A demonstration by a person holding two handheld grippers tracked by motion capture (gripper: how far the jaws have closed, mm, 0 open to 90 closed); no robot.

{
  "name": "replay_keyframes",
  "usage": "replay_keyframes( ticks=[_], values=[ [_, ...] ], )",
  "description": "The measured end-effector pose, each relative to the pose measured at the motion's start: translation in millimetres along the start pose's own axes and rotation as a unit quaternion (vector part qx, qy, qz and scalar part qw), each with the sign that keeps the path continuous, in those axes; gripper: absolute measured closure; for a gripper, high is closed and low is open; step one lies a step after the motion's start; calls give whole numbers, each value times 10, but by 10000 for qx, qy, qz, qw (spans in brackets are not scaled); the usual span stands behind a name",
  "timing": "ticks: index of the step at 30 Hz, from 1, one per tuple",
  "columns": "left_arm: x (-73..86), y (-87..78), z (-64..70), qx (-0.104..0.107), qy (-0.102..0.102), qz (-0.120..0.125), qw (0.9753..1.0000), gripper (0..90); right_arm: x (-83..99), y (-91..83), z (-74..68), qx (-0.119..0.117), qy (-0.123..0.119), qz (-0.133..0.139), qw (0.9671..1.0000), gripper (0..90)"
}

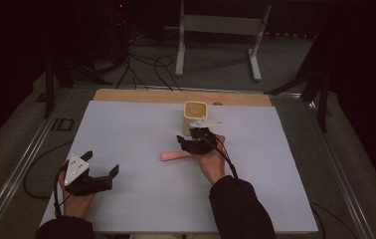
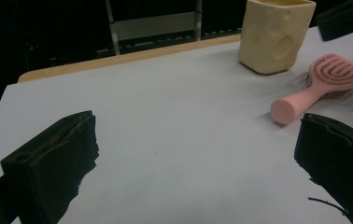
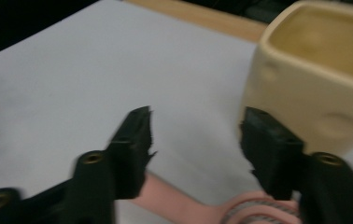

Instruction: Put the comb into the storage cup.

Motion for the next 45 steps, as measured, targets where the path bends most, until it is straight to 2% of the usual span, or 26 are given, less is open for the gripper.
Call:
replay_keyframes(
  ticks=[4, 6, 7, 9, 17, 20, 23, 24, 25, 26, 35, 37, 40, 43, 45],
  values=[
    [1, 2, -1, 5, 3, -4, 10000, 0, 35, 111, -36, -138, -84, -189, 9997, 751],
    [1, 1, -4, 10, 5, -3, 10000, 0, 48, 155, -66, -134, -161, -259, 9994, 877],
    [1, 1, -5, 7, 7, -6, 10000, 0, 51, 174, -82, -102, -182, -289, 9994, 897],
    [2, 1, -6, 6, 1, -4, 10000, 0, 55, 210, -96, -138, -178, -361, 9991, 900],
    [5, 6, -4, 17, 3, -25, 10000, 0, 81, 369, -141, -11, -254, -707, 9972, 900],
    [6, 8, -5, 22, -3, -31, 10000, 0, 114, 451, -146, 79, -442, -946, 9945, 900],
    [8, 9, -8, 18, 0, -35, 10000, 0, 163, 516, -136, 119, -448, -1174, 9920, 900],
    [8, 9, -8, 18, 0, -35, 10000, 0, 163, 516, -136, 119, -448, -1174, 9920, 900],
    [9, 11, -11, 18, -2, -37, 10000, 0, 196, 536, -144, 168, -500, -1351, 9894, 900],
    [10, 12, -10, 17, -3, -42, 10000, 0, 211, 540, -150, 187, -513, -1423, 9883, 900],
    [11, 12, -1, 21, 0, -44, 10000, 0, 286, 413, -160, 272, -631, -1766, 9819, 900],
    [10, 12, 1, 22, 0, -42, 10000, 0, 297, 395, -160, 273, -674, -1774, 9814, 900],
    [12, 13, 2, 22, 7, -55, 10000, 0, 325, 320, -207, 288, -864, -1858, 9783, 900],
    [12, 14, 5, 25, 11, -63, 10000, 0, 350, 265, -252, 197, -977, -1888, 9770, 900],
    [13, 13, 3, 27, 10, -63, 10000, 0, 371, 226, -279, 107, -984, -1873, 9773, 900]
  ],
)
Point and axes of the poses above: each handheld gripper's, and its own axes: y roughly forward along the jaws, x roughly out of its underside, z roughly to its right, the point moved 1 cm from there along y, roughly forward along the jaws, and after that the axes turned 5 degrees about -y, right-handed, at the moved point
